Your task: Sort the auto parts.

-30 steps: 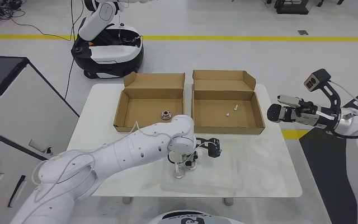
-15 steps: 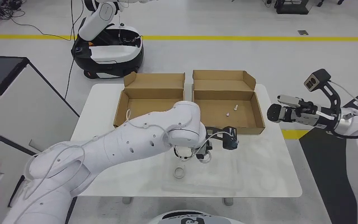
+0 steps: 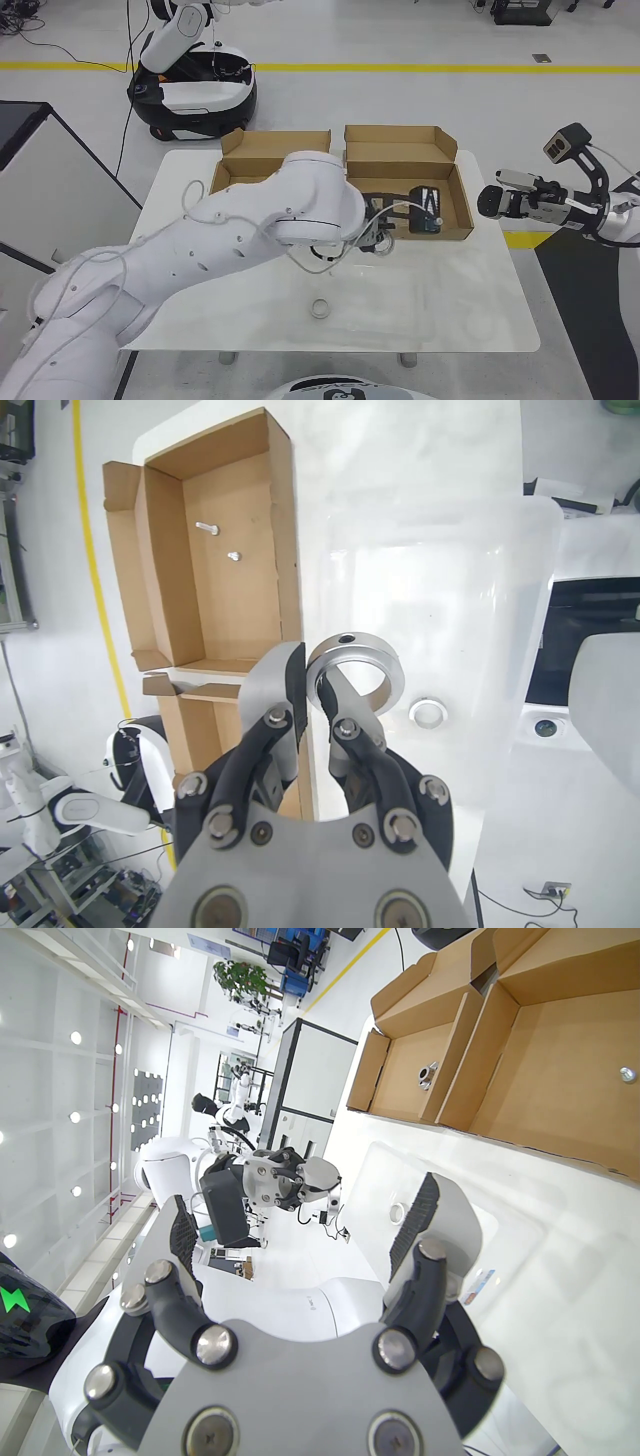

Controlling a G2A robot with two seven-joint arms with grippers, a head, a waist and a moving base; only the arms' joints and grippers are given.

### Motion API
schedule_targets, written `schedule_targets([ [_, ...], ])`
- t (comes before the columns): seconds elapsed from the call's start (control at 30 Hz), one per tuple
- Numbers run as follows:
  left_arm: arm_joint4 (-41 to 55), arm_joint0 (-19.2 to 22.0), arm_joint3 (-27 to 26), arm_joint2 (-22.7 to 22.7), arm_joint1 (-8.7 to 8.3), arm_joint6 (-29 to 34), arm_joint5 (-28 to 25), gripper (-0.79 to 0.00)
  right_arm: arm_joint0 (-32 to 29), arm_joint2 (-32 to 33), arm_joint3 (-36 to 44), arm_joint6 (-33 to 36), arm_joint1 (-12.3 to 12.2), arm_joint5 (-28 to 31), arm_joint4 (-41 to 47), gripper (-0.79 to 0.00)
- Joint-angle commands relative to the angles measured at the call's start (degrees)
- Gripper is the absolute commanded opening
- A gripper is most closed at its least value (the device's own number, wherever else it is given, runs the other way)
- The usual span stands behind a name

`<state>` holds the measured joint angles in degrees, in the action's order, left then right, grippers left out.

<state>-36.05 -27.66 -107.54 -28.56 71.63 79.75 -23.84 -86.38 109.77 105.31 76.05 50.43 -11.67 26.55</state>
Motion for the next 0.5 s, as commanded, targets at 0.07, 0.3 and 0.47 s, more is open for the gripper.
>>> schedule_targets([
  [0.07, -1.92, -2.90, -2.25, -3.98, -2.20, -0.19, -0.88, -0.785, 0.00, 0.00, 0.00, 0.00, 0.00, 0.00, 0.00, 0.000],
  [0.3, -3.27, -9.08, -6.41, -12.71, -6.40, -3.11, -3.80, -0.785, 0.00, 0.00, 0.00, 0.00, 0.00, 0.00, 0.00, 0.000],
  [0.47, -1.47, -15.37, -8.39, -22.10, -9.31, -9.27, -9.59, -0.785, 0.00, 0.00, 0.00, 0.00, 0.00, 0.00, 0.00, 0.000],
])
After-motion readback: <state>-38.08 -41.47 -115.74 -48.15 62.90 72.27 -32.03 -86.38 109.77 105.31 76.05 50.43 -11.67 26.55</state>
